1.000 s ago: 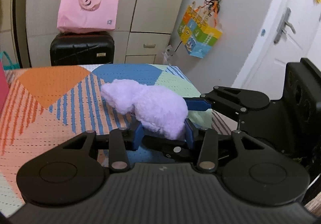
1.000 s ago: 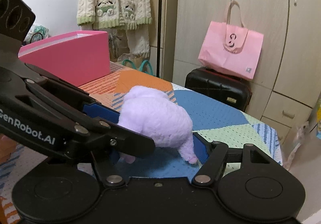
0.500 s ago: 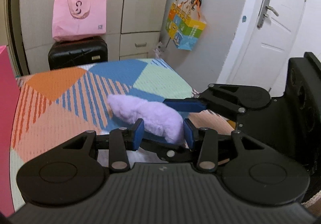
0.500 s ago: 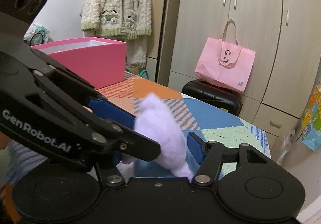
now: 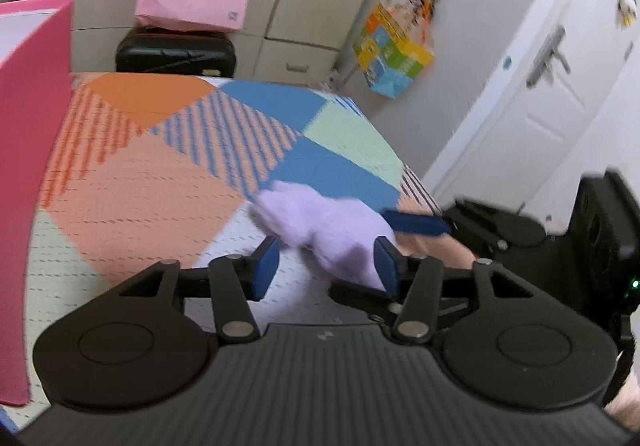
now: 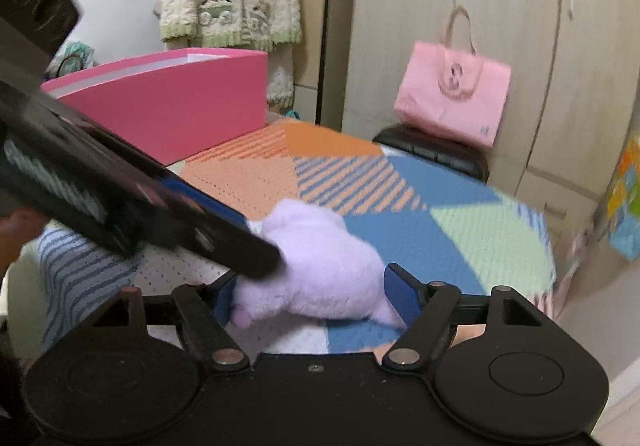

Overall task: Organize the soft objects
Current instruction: 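Close the right gripper on the lavender plush while the left gripper also grips it, then lift and carry the lavender plush over the pink box with both grippers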

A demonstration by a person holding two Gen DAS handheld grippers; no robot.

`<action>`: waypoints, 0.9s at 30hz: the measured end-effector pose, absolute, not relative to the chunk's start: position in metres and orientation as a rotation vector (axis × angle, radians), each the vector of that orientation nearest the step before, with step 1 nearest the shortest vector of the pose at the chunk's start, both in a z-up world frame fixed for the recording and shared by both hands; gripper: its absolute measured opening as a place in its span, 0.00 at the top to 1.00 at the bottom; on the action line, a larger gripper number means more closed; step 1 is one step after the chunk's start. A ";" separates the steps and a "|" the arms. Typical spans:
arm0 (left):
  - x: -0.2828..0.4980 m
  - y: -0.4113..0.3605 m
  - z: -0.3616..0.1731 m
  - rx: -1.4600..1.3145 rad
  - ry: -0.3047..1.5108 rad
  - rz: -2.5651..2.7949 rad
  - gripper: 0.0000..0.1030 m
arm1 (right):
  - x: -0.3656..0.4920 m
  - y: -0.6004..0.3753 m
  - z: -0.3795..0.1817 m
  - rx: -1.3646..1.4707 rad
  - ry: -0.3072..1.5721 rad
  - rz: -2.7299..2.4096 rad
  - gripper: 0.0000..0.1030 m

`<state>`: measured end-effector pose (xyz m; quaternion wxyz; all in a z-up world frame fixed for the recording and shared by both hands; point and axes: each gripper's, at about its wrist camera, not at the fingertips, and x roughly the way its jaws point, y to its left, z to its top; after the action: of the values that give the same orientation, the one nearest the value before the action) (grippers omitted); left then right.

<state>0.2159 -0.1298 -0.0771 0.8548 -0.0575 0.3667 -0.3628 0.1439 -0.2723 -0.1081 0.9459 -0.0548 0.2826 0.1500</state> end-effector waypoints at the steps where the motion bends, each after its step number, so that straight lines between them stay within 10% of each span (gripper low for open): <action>1: 0.220 -0.127 -0.077 -0.124 0.763 -0.753 0.48 | 0.144 -0.274 -0.110 -0.095 0.577 0.307 0.20; 13: 0.255 -0.149 -0.093 -0.111 0.787 -0.750 0.46 | 0.146 -0.286 -0.114 0.092 0.660 0.219 0.13; 27: 0.235 -0.157 -0.099 -0.094 0.785 -0.805 0.54 | 0.143 -0.262 -0.125 -0.009 0.578 0.115 0.40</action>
<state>0.2349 -0.1570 -0.0989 0.8451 -0.0446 0.3720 -0.3814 0.1430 -0.2624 -0.1251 0.9570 -0.0045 0.2847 0.0566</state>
